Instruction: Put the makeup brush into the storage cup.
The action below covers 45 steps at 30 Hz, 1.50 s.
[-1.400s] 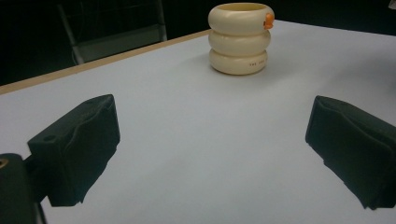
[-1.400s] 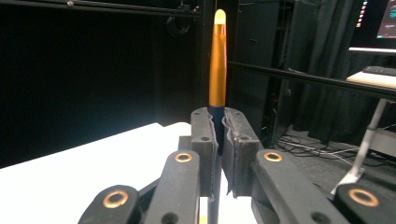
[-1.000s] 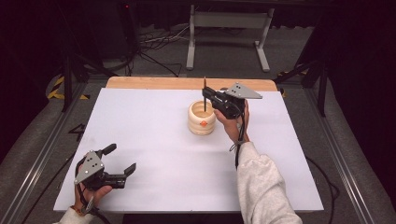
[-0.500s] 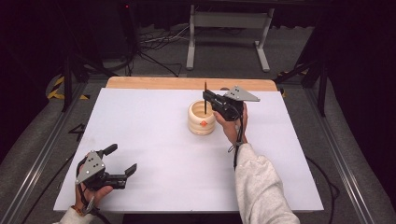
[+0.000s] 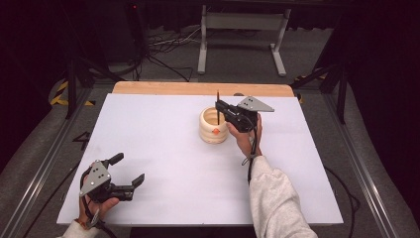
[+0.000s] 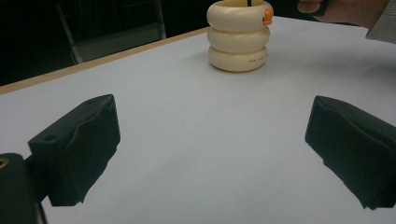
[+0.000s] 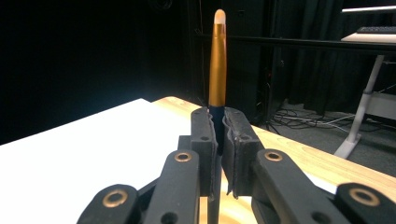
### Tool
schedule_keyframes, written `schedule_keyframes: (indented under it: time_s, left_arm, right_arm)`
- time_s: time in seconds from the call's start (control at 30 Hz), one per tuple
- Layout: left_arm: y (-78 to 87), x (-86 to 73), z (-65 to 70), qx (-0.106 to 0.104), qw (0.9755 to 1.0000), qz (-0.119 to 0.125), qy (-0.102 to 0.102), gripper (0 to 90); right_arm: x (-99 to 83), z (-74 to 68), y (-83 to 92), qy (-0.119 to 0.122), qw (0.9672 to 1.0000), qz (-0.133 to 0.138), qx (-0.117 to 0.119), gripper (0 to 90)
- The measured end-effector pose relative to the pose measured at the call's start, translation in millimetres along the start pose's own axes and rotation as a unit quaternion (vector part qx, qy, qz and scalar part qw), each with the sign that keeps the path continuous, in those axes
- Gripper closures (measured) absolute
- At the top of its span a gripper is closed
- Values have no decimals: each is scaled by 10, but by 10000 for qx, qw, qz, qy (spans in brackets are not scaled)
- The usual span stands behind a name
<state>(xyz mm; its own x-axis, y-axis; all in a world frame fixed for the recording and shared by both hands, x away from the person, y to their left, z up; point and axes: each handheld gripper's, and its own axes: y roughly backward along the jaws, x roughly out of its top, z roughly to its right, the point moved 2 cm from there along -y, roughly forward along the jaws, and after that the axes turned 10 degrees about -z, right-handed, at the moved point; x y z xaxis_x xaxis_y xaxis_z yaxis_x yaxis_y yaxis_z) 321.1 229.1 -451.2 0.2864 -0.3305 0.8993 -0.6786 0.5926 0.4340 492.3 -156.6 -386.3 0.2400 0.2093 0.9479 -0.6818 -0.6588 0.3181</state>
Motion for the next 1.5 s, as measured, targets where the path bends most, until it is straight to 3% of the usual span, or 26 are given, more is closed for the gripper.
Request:
schedule_keyframes:
  time_s: [0.5, 0.83, 1.0, 1.27, 1.33, 1.5]
  left_arm:
    - [-14, -1, 10, -10, 10000, -27, -11, 41]
    - [-15, -2, 10, -8, 10000, -38, -20, 42]
    - [-14, 0, 14, -2, 10000, -59, -36, 42]
    - [-20, 2, 14, 11, 10000, -67, -49, 42]
    - [-23, -1, 16, 13, 9999, -101, -30, 42]
    - [-36, 2, 25, 45, 9999, -127, -28, 43]
  right_arm:
    - [-42, 12, 19, -68, 10000, -8, -48, 831]
    - [-25, 17, 67, -57, 9999, -6, -111, 764]
    - [5, 2, 165, 18, 9999, 36, -155, 671]
    - [38, 6, 312, 82, 9998, 70, -159, 603]
    - [53, 21, 398, 208, 9994, 44, -275, 565]
    - [67, 39, 483, 263, 9990, 45, -346, 528]
